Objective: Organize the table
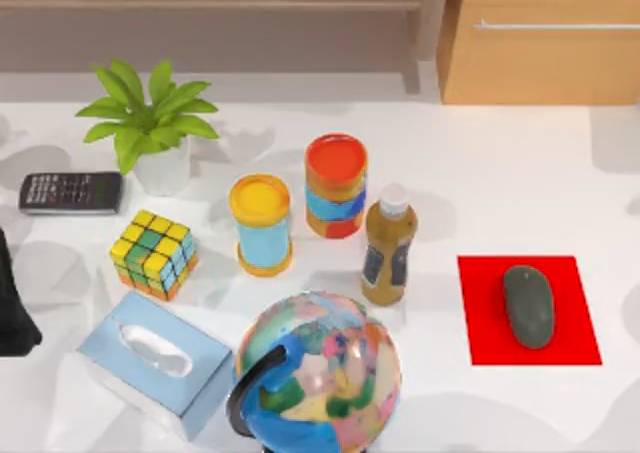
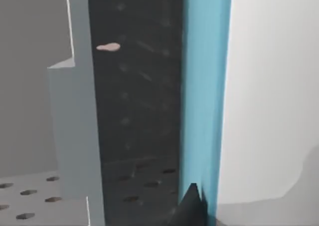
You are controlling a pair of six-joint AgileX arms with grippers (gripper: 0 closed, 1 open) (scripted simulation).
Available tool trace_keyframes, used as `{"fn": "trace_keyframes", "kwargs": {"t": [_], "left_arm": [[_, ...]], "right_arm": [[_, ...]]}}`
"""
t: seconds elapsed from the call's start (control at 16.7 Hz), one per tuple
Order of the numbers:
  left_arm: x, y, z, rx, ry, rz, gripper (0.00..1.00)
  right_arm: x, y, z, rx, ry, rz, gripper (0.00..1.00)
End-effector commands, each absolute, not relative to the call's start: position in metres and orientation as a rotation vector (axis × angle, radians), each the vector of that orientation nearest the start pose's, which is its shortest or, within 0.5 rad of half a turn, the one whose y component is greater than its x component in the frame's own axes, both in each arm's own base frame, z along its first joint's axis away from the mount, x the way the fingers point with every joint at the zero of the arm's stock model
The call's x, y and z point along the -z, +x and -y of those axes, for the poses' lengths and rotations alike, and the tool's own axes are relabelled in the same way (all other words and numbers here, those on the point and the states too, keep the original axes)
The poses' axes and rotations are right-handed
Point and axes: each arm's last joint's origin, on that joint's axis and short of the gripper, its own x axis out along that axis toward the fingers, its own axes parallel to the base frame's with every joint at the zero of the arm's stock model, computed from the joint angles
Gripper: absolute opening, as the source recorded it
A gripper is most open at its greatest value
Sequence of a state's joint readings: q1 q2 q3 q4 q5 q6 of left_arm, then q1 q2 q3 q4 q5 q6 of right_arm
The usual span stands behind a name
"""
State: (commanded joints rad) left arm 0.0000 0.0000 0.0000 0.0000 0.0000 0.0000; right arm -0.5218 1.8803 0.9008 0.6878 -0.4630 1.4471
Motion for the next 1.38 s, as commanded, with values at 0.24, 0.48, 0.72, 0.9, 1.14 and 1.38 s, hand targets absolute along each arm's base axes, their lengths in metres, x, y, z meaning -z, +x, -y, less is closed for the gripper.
{"fn": "trace_keyframes", "kwargs": {"t": [0.24, 0.48, 0.72, 0.9, 1.14, 1.38], "left_arm": [[-0.16, 0.106, 0.001, 0.0, 0.0, 0.0, 1.0], [-0.16, 0.106, 0.001, 0.0, 0.0, 0.0, 1.0], [-0.16, 0.106, 0.001, 0.0, 0.0, 0.0, 1.0], [-0.16, 0.106, 0.001, 0.0, 0.0, 0.0, 1.0], [-0.16, 0.106, 0.001, 0.0, 0.0, 0.0, 1.0], [-0.16, 0.106, 0.001, 0.0, 0.0, 0.0, 1.0]], "right_arm": [[-0.153, 0.34, 0.176, 0.226, 1.564, -0.19, 0.0], [-0.157, 0.355, 0.175, 0.208, 1.553, -0.18, 0.0], [-0.148, 0.37, 0.177, 0.227, 1.564, -0.19, 0.0], [-0.148, 0.37, 0.177, 0.227, 1.564, -0.19, 0.0], [-0.148, 0.37, 0.177, 0.227, 1.564, -0.19, 0.3], [-0.148, 0.37, 0.177, 0.227, 1.564, -0.19, 0.6]]}}
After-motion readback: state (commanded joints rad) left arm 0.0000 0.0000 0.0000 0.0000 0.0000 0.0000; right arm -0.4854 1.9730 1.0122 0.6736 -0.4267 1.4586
